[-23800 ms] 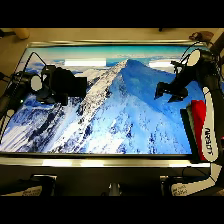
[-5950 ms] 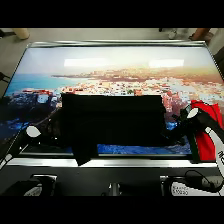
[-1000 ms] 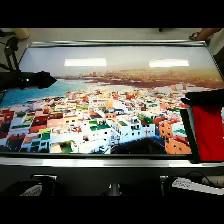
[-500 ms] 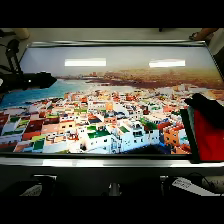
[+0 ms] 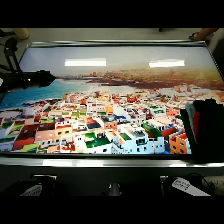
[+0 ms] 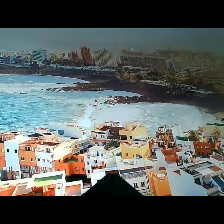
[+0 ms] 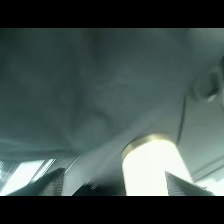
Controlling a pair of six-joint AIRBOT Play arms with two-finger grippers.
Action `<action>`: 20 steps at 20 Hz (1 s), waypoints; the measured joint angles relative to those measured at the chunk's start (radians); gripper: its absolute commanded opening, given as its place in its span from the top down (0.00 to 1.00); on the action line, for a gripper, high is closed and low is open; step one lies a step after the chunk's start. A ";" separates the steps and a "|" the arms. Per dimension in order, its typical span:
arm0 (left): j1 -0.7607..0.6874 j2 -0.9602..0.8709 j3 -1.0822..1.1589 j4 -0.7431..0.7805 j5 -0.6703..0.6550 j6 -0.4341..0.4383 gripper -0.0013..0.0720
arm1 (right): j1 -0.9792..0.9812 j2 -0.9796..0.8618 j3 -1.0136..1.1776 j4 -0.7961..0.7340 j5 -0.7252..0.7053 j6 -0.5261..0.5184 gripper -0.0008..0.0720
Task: Fold the shirts.
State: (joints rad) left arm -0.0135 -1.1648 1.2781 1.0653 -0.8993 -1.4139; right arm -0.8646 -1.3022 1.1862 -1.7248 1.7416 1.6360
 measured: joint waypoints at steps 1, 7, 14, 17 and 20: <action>0.000 0.001 0.002 0.000 0.000 0.000 0.94 | 0.003 0.000 0.005 -0.008 -0.008 -0.014 0.02; -0.036 -0.053 0.178 0.159 -0.085 -0.034 0.94 | 0.168 0.001 0.347 0.036 -0.261 -0.087 0.08; -0.155 -0.214 0.236 0.595 -0.413 -0.227 0.13 | 0.643 -0.126 0.518 0.148 -0.259 -0.018 0.07; -0.176 -0.159 0.076 0.598 -0.380 -0.288 0.13 | 0.722 -0.190 0.502 0.238 -0.174 0.011 0.07; -0.182 -0.128 -0.003 0.602 -0.331 -0.336 0.13 | 0.750 -0.214 0.489 0.275 -0.164 0.032 0.07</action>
State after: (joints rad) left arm -0.1959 -1.2926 1.2751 1.6676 -1.2301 -1.7500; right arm -0.1143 -1.5166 1.6752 -1.4498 1.5780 1.6676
